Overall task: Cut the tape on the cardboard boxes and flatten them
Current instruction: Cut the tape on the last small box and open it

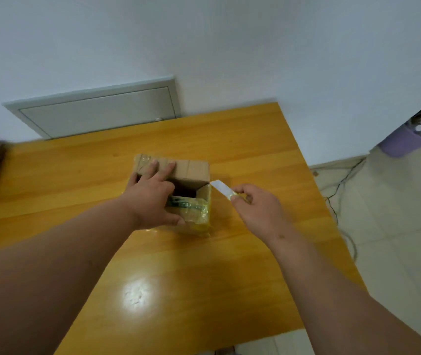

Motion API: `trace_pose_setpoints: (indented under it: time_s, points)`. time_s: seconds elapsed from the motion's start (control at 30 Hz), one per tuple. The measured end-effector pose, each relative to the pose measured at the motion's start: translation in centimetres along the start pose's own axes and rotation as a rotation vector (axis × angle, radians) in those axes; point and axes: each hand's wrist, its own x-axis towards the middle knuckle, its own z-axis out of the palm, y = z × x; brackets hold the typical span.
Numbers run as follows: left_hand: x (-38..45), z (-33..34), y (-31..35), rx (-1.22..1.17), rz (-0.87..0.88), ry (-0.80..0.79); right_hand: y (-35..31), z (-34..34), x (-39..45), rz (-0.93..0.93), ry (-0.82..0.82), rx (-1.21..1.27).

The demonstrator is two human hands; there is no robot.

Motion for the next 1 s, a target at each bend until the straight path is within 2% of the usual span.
trace_pose_setpoints:
  time_s: [0.13, 0.37, 0.6, 0.73, 0.83, 1.0]
  points:
    - [0.1, -0.3, 0.2, -0.014, 0.013, -0.037, 0.5, 0.6, 0.1, -0.050, -0.059, -0.131]
    - [0.0, 0.1, 0.3, -0.032, 0.043, 0.008, -1.3, -0.1, 1.3, -0.135, -0.112, -0.366]
    - [0.1, -0.2, 0.3, -0.070, 0.044, -0.041, -2.3, -1.3, 1.6, -0.087, -0.205, -0.383]
    - [0.0, -0.4, 0.4, -0.087, 0.037, -0.044, -2.8, -0.5, 1.4, -0.143, -0.257, -0.429]
    - [0.0, -0.6, 0.6, -0.100, 0.028, -0.036, -2.2, -0.2, 0.6, -0.113, -0.289, -0.358]
    - [-0.7, -0.8, 0.9, -0.093, 0.025, 0.030, -1.0, -1.2, 0.1, 0.049, -0.283, -0.051]
